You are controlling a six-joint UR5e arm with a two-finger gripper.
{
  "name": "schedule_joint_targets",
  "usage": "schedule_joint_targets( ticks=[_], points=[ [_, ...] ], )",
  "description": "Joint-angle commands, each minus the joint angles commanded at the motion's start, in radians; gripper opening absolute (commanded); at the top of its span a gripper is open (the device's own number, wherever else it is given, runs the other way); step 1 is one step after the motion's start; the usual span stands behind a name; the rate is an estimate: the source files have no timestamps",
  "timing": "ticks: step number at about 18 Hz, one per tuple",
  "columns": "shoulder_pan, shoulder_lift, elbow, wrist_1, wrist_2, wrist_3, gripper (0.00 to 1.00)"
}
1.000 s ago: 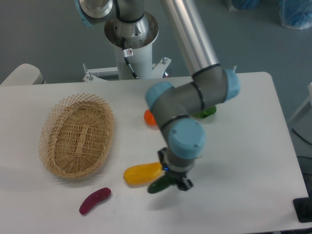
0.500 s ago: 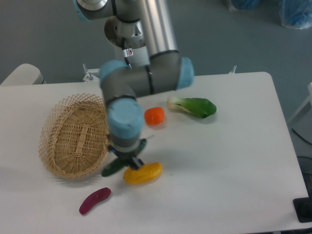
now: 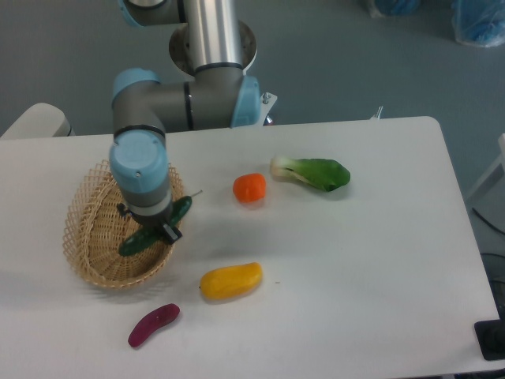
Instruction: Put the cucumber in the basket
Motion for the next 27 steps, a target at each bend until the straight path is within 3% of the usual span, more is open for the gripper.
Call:
schedule_joint_targets(
  ticks=[4, 6, 8, 9, 10, 12, 18, 24, 27],
  points=[
    [-0.028, -0.028, -0.003, 0.008, 0.006, -0.052, 0.20],
    [-0.037, -0.043, -0.006, 0.038, 0.009, -0.054, 0.26],
    [-0.052, -0.052, -0.017, 0.060, 0.021, -0.052, 0.48],
    [-0.055, -0.057, -0.026, 0.077, 0.029, -0.052, 0.68],
    [-0.057, -0.060, -0.035, 0.093, 0.038, -0.054, 1.00],
    [-0.061, -0.058, -0.048, 0.127, 0.057, -0.056, 1.00],
    [-0.049, -0.048, -0.026, 0.123, 0.060, -0.040, 1.00],
    [0.038, -0.045, 0.061, 0.069, 0.060, 0.038, 1.00],
    [0.078, -0.057, 0.119, 0.003, 0.061, 0.136, 1.00]
  ],
)
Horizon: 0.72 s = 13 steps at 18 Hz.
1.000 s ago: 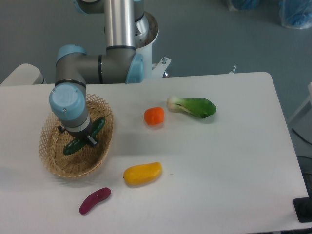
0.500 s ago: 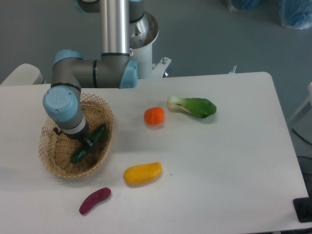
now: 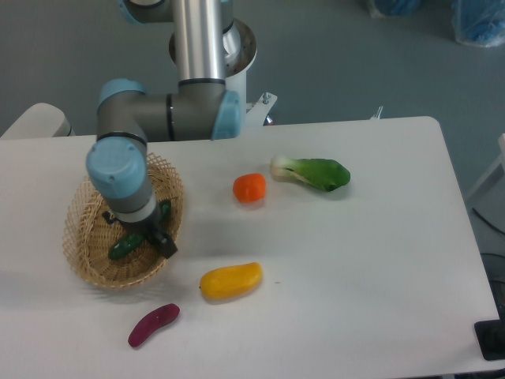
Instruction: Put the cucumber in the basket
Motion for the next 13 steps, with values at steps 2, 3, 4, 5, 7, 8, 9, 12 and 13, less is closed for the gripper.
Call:
schedule_joint_targets(
  ticks=[2, 3, 4, 5, 7, 8, 9, 12, 13],
  points=[
    [0.038, -0.012, 0.034, -0.011, -0.002, 0.035, 1.00],
    [0.058, -0.021, 0.051, -0.012, -0.002, 0.055, 1.00],
    [0.081, -0.035, 0.071, -0.012, -0.002, 0.087, 1.00],
    [0.110, -0.047, 0.089, -0.016, -0.002, 0.130, 1.00],
    [0.158, -0.075, 0.135, -0.029, -0.002, 0.207, 1.00],
    [0.179, -0.093, 0.163, -0.032, -0.002, 0.239, 1.00],
    [0.201, -0.113, 0.190, -0.032, -0.002, 0.264, 1.00],
    [0.245, -0.173, 0.270, -0.039, -0.002, 0.331, 1.00],
    [0.255, -0.190, 0.293, -0.042, -0.002, 0.353, 1.00]
  ],
)
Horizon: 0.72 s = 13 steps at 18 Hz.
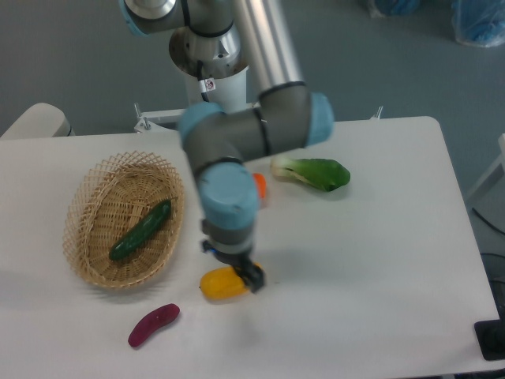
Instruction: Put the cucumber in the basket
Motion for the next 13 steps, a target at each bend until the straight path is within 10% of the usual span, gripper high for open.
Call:
schedule_joint_targets(
  ticks=[13],
  points=[
    [0.057, -0.060, 0.051, 0.011, 0.000, 0.167, 1.00]
  ],
)
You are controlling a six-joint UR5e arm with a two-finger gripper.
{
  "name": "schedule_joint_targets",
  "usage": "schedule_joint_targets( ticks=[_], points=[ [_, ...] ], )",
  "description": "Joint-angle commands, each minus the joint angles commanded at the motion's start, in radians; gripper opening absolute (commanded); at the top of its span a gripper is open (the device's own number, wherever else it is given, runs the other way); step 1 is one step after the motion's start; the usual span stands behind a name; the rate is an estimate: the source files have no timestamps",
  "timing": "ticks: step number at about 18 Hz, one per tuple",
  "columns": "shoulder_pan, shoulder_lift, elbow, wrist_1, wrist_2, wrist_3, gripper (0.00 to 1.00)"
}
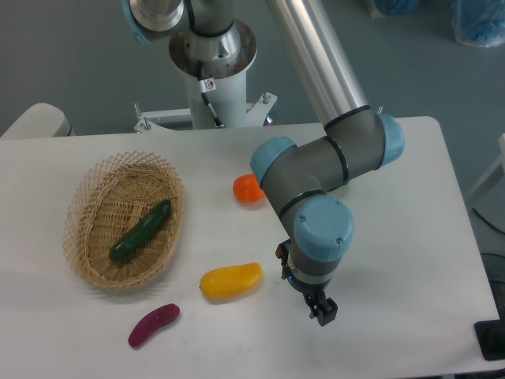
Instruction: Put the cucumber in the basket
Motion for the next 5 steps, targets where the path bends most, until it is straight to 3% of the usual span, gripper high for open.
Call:
schedule_joint_targets(
  ticks=[5],
  points=[
    [-0.005, 0.003, -0.008, 0.002, 0.000, 0.000, 1.00]
  ],
)
